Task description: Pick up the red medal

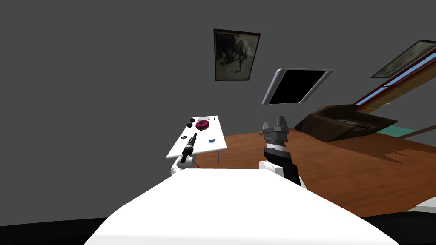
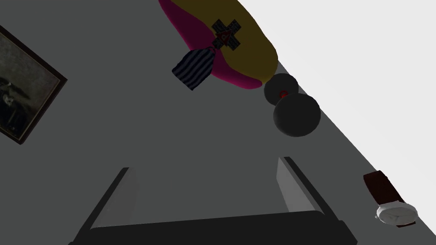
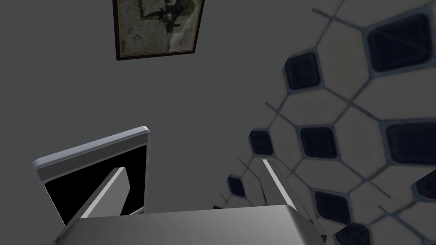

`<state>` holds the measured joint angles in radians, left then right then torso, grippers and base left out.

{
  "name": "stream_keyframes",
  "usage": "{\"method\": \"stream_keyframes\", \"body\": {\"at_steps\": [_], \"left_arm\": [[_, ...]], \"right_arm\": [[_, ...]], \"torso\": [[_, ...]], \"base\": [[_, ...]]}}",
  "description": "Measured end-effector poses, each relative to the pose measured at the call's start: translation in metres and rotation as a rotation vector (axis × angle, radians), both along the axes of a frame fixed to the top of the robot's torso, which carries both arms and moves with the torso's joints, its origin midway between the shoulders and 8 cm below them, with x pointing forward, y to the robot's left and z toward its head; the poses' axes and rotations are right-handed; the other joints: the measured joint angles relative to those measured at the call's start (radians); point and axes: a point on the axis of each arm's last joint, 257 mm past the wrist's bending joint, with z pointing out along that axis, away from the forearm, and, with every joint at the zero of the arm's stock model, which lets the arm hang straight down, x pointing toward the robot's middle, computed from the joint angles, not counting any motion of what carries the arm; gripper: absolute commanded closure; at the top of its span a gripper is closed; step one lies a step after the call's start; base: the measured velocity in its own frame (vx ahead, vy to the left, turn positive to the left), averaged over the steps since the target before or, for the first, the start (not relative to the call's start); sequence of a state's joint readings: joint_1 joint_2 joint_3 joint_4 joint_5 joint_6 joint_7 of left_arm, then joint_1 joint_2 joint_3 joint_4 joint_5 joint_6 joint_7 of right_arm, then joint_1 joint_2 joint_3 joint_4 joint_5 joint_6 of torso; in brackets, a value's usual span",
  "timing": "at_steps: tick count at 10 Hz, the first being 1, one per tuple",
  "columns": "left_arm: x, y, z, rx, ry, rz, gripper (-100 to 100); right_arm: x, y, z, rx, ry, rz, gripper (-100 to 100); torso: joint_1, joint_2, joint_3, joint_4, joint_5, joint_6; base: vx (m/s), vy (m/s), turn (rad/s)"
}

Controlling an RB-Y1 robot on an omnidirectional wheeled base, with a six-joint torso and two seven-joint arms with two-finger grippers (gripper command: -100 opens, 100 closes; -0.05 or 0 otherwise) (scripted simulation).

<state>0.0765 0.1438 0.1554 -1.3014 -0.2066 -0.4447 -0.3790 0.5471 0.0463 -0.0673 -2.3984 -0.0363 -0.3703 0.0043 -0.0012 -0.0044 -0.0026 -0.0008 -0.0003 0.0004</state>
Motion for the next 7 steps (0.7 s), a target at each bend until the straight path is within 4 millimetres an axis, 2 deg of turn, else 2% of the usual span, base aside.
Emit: {"method": "stream_keyframes", "body": {"at_steps": [4,5,6,7], "left_arm": [[0.0,0.0,0.0,0.0,0.0,0.0,100],[0.0,0.0,0.0,0.0,0.0,0.0,0],[0.0,0.0,0.0,0.0,0.0,0.0,-100],[0.0011,0.0069,0.0028,0.017,0.004,0.008,-100]], "right_arm": [[0.0,0.0,0.0,0.0,0.0,0.0,0],[0.0,0.0,0.0,0.0,0.0,0.0,0],[0.0,0.0,0.0,0.0,0.0,0.0,0],[0.0,0.0001,0.0001,0.0,0.0,0.0,0]], "torso": [[0.0,0.002,0.001,0.0,0.0,0.0],[0.0,0.002,0.001,0.001,0.0,0.0],[0.0,0.002,0.001,0.001,0.0,0.0],[-0.004,0.008,0.004,0.001,-0.001,0.0]], "base": [[0.0,0.0,0.0],[0.0,0.0,0.0],[-0.119,-0.075,-0.019],[-0.176,-0.112,-0.013]]}}
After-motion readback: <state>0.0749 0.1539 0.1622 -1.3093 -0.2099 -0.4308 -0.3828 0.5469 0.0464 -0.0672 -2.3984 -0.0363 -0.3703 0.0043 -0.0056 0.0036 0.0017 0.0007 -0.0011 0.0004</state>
